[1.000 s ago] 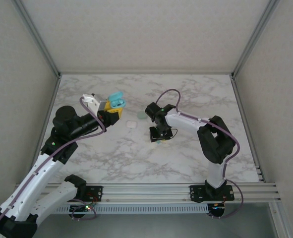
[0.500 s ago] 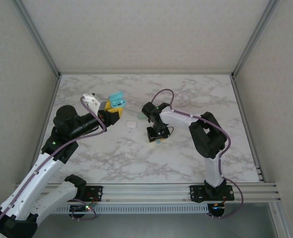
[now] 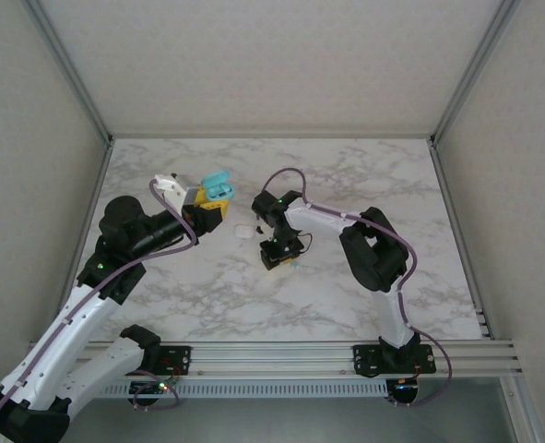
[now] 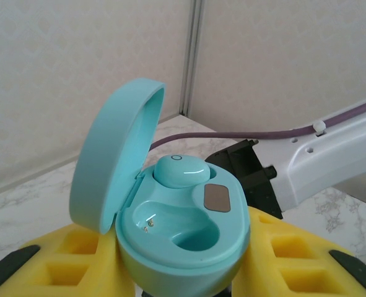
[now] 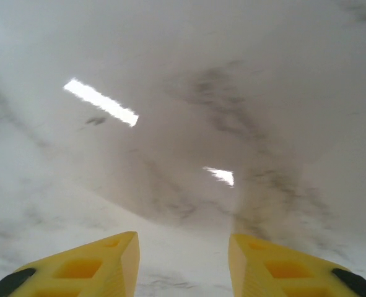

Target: Insert wireless bluetooth earbuds into charging case

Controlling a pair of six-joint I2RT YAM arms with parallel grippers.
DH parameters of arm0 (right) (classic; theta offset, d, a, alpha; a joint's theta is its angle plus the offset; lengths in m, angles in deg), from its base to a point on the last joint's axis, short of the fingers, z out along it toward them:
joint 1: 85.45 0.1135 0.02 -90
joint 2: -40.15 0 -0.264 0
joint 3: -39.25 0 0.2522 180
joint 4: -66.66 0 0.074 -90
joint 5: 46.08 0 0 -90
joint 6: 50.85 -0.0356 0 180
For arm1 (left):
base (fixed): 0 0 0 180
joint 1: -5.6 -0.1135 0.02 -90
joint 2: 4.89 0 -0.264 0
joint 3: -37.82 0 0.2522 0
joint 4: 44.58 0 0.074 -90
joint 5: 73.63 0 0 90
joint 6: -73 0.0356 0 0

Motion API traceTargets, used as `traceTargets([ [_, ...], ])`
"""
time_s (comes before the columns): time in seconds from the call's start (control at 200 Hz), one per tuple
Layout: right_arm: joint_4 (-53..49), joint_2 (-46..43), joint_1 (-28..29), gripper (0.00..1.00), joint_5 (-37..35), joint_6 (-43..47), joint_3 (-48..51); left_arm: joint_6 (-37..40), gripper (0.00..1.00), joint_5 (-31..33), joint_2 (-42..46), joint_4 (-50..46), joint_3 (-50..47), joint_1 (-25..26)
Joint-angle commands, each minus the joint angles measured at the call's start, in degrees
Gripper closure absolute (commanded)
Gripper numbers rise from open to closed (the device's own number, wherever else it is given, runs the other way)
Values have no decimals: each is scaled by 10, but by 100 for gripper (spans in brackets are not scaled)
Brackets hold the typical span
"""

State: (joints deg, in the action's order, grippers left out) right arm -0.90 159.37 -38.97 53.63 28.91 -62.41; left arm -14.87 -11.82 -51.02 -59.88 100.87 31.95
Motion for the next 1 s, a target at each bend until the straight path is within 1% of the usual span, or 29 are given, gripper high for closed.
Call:
traceTargets([
  [0.0,-39,11,10,58,47,37,-16,-2,67,-6,7,15,15,-2],
  [0.045,-37,0,11,58,48,33,-12,0,67,-6,7,14,16,-2],
  [0.18,-7,-70,7,58,0,-10,1,1,67,-6,7,13,16,-2],
  [0.255,21,-110,-10,58,-7,-31,23,-1,67,-6,6,15,16,-2],
  [0.325,41,-129,-34,55,-14,-41,52,-3,67,-9,4,18,16,-2],
  [0.34,43,-128,-34,54,-8,-38,57,-4,67,-10,4,19,16,-2],
  [0.355,44,-127,-51,53,1,-33,61,-4,67,-10,4,19,16,-2],
  [0.385,43,-121,-62,53,14,-24,66,-5,67,-11,4,21,15,-2],
  [0.486,54,-96,-78,52,50,-14,79,-5,67,-12,2,22,16,-1],
  [0.566,68,-81,-81,51,56,-11,88,-4,67,-12,1,20,19,-1],
  [0.656,60,-61,-83,51,41,-3,81,-3,67,-11,3,17,19,-1],
  [0.756,53,-50,-83,50,41,11,80,-3,67,-10,4,15,19,-1],
  [0.896,40,-28,-84,51,85,34,77,-3,67,-8,3,15,17,0],
  [0.996,37,-20,-84,54,105,41,83,-3,67,-10,-1,18,19,0],
])
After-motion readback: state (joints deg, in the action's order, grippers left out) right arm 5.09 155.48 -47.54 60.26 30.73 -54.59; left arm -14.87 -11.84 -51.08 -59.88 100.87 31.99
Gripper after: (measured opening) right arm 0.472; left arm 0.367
